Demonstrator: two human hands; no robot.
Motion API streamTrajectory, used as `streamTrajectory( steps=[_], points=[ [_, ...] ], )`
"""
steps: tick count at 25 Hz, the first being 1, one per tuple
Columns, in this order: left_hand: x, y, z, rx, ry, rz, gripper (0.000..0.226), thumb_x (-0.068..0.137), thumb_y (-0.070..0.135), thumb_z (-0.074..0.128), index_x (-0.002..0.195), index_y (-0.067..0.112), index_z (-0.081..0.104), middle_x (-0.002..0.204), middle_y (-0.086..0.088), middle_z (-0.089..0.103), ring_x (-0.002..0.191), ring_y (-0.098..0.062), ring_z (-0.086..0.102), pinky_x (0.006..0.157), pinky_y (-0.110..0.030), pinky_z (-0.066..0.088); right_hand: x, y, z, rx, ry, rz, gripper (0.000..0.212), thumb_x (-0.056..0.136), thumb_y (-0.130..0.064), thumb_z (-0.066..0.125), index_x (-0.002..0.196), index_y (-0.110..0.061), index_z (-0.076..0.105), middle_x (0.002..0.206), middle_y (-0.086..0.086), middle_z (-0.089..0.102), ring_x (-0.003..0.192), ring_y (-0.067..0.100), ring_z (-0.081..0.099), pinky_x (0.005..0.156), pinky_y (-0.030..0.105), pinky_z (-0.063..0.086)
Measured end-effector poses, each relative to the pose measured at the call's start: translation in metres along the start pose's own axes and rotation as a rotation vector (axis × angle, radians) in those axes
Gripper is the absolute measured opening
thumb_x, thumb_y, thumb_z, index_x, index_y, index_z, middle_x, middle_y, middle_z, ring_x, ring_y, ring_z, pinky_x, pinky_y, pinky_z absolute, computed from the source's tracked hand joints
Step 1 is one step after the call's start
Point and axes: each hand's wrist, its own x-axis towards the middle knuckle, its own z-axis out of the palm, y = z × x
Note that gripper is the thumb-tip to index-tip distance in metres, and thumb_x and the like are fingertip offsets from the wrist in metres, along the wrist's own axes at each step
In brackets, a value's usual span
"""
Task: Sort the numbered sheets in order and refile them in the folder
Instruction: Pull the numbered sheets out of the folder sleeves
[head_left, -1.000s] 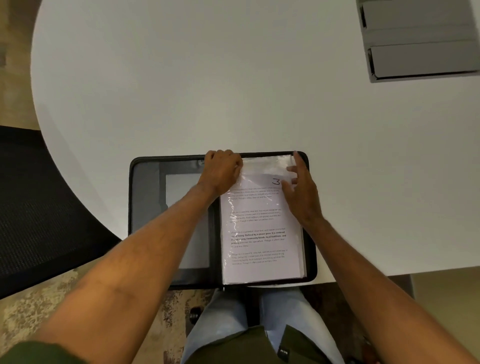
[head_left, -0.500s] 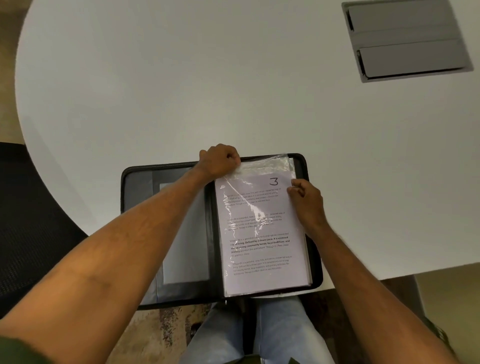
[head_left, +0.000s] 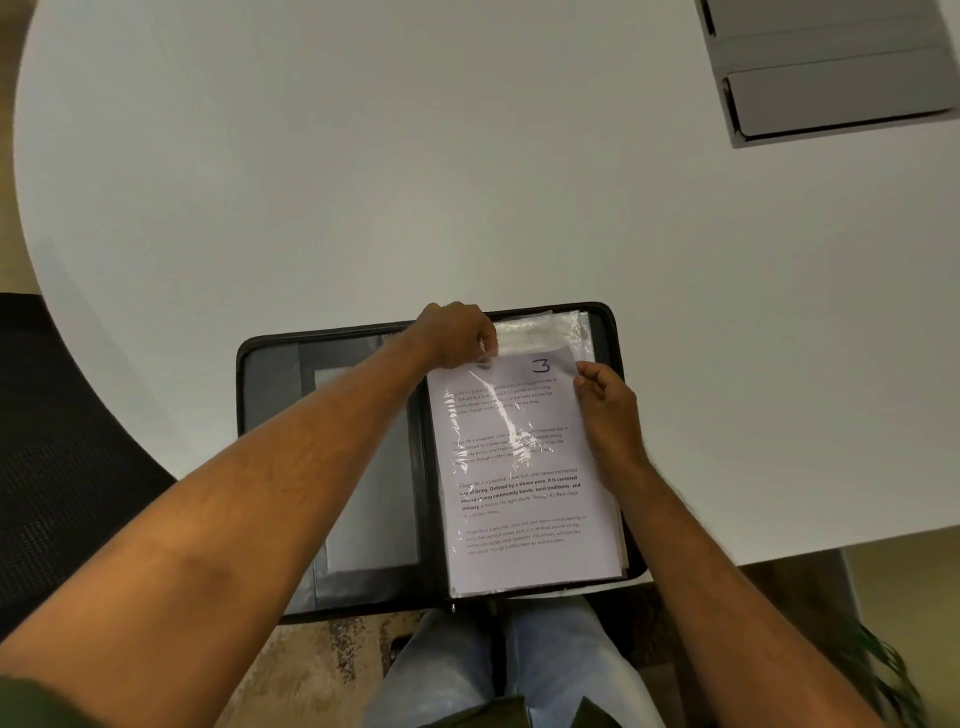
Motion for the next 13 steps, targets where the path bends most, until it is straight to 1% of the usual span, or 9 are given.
streamTrajectory(
  steps=[1,3,6,8,10,11,13],
  points=[
    [0.001,0.002,0.004,0.044,0.007,0.015,0.013,0.091,0.031,0.076,0.103,0.026,0.077,0.089,0.019,0.064,0.093,-0.010,0.058,0.093,-0.036,0.042,-0.001,-0.001,0.000,-0.006,-0.003,0.001,0.020,0.107,-0.020,0.051,0.117,-0.023,0.068,0.109,0.000,0.072,0.097,0.018,0.071,0.077,0.028,0.060],
    [0.003,0.004,0.010,0.074,0.037,0.030,0.010,0.092,0.031,0.074,0.097,0.023,0.076,0.094,0.012,0.068,0.092,-0.014,0.061,0.094,-0.037,0.044,-0.001,-0.002,-0.002,-0.014,-0.002,0.006,0.020,0.107,-0.020,0.051,0.118,-0.022,0.067,0.110,0.000,0.072,0.098,0.017,0.070,0.076,0.025,0.058],
    [0.005,-0.002,0.010,0.003,0.101,0.004,0.014,0.093,0.031,0.072,0.103,0.022,0.074,0.098,0.007,0.061,0.096,-0.016,0.058,0.088,-0.035,0.042,-0.005,-0.003,-0.008,-0.015,-0.037,-0.005,0.019,0.107,-0.019,0.052,0.119,-0.022,0.065,0.107,-0.002,0.072,0.090,0.011,0.072,0.069,0.018,0.057],
    [0.008,-0.008,0.002,-0.092,0.228,-0.022,0.013,0.092,0.032,0.073,0.100,0.021,0.074,0.096,0.005,0.054,0.099,-0.020,0.056,0.084,-0.035,0.041,-0.005,0.000,-0.012,-0.019,-0.050,-0.005,0.018,0.105,-0.018,0.056,0.119,-0.023,0.065,0.108,-0.003,0.073,0.090,0.011,0.073,0.069,0.019,0.058],
    [0.012,-0.014,-0.011,-0.202,0.388,-0.082,0.010,0.090,0.034,0.075,0.094,0.025,0.075,0.098,0.002,0.054,0.102,-0.021,0.053,0.085,-0.038,0.043,-0.005,0.004,-0.014,-0.034,-0.065,-0.007,0.019,0.103,-0.019,0.060,0.121,-0.022,0.065,0.109,-0.005,0.074,0.091,0.009,0.074,0.071,0.019,0.058],
    [0.014,-0.015,-0.019,-0.253,0.458,-0.122,0.008,0.089,0.036,0.076,0.091,0.028,0.075,0.101,0.002,0.055,0.105,-0.020,0.051,0.087,-0.039,0.040,-0.005,0.005,-0.014,-0.038,-0.069,-0.006,0.021,0.102,-0.020,0.061,0.122,-0.022,0.064,0.110,-0.006,0.073,0.091,0.008,0.074,0.071,0.019,0.058],
    [0.019,-0.017,-0.036,-0.346,0.540,-0.204,0.004,0.088,0.038,0.076,0.087,0.036,0.073,0.115,0.004,0.058,0.117,-0.019,0.045,0.092,-0.037,0.028,-0.004,0.007,-0.013,-0.041,-0.075,0.001,0.023,0.102,-0.020,0.063,0.124,-0.023,0.063,0.110,-0.010,0.073,0.090,0.006,0.073,0.070,0.018,0.058]
  ],
)
